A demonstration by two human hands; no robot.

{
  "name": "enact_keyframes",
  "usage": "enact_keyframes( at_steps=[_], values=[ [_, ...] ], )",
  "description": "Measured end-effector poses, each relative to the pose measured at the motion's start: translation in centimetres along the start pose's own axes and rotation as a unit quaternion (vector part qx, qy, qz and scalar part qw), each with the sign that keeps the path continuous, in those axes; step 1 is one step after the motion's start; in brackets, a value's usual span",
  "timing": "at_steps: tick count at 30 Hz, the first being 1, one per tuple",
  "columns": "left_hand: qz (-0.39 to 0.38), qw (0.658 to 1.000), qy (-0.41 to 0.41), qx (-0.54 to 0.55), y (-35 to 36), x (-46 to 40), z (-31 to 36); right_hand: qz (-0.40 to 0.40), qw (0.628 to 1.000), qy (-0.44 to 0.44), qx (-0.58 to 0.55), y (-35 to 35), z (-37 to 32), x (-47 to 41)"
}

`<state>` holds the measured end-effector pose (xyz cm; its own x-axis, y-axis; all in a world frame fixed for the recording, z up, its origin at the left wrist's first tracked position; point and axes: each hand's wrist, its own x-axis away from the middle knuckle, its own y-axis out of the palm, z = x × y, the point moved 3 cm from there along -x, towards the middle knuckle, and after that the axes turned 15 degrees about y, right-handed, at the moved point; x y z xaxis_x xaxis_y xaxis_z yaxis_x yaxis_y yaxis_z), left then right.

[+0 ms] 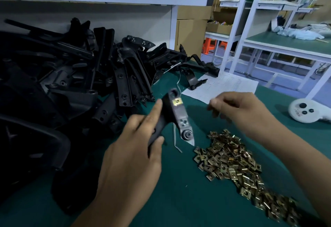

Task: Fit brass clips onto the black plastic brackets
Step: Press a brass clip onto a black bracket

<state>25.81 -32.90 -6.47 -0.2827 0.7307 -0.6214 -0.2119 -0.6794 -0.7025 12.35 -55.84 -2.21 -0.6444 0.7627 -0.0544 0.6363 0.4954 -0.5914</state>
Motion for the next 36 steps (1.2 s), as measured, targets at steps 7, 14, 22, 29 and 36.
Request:
enact_keyframes(
  at_steps=[7,14,22,29,36],
  values=[
    [-0.024,0.999,-0.033,-0.019,0.2,-0.1,-0.2,-0.081,0.959,0.018,0.270,-0.6,1.8,-0.5],
    [-0.028,0.999,-0.039,-0.008,0.3,0.0,-0.4,-0.129,0.949,0.003,0.288,-0.2,1.7,0.3],
    [-0.046,0.998,-0.046,-0.014,0.3,-0.1,-0.4,-0.136,0.940,-0.011,0.312,0.7,0.8,1.2],
    [-0.049,0.997,-0.055,-0.015,0.2,-0.2,-0.4,-0.166,0.943,0.011,0.288,-0.6,1.0,1.6],
    [-0.045,0.997,-0.059,-0.017,0.2,0.0,-0.5,-0.160,0.939,-0.008,0.305,-0.1,1.0,1.5]
  ],
)
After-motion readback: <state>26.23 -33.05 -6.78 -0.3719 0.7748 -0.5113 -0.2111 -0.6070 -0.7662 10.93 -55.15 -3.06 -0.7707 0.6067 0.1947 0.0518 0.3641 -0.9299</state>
